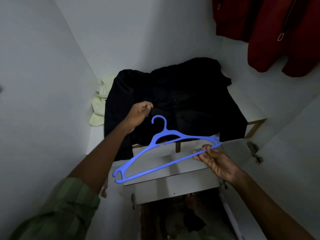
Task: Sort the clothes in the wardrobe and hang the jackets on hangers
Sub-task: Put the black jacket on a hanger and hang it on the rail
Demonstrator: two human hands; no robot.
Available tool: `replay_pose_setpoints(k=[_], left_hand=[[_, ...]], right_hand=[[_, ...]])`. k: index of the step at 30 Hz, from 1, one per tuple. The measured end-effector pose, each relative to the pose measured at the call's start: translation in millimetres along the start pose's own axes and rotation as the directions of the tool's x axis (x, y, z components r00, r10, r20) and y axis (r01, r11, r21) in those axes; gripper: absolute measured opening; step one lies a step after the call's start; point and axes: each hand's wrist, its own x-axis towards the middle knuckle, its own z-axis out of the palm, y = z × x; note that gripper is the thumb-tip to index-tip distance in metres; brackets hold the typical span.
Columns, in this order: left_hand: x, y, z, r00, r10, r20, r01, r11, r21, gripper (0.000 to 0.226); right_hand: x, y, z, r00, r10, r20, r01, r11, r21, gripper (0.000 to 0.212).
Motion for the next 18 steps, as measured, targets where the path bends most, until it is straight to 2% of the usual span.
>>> replay_pose_setpoints(k=[4, 8, 10, 13, 15, 18], left_hand=[[15, 18, 16, 0.962, -0.006, -0.272, 0.041, 0.992, 0.122, 0.028], [10, 32, 38, 0.933, 0.076, -0.352, -0.010, 0.983, 0.186, 0.027], [2, 35, 44, 0.926, 0.135, -0.351, -0.049, 0.968, 0.244, 0.025], [-6, 34, 37, 0.940, 0.206, -0.270, -0.080, 0.906, 0.415, 0.022], [-8, 33, 29, 0.950, 0.247, -0.193, -0.143, 0.890, 0.434, 0.019], [-14, 38, 28, 0.927, 0.352, -0.132, -0.274, 0.871, 0.408, 0.020]], right_hand=[[-2, 12, 0, 1.000, 0.012, -0.010, -0.012, 0.999, -0.043, 0.027], [2, 23, 8, 0.998, -0.043, -0.034, 0.042, 0.999, -0.035, 0.022], [7, 24, 9, 0.994, -0.094, -0.051, 0.095, 0.996, 0.002, 0.019], [12, 23, 5, 0.976, -0.196, -0.092, 0.204, 0.976, 0.079, 0.019], [16, 22, 3, 0.947, -0.279, -0.161, 0.295, 0.951, 0.090, 0.021], [21, 20, 12, 0.897, -0.384, -0.217, 0.408, 0.910, 0.078, 0.018]])
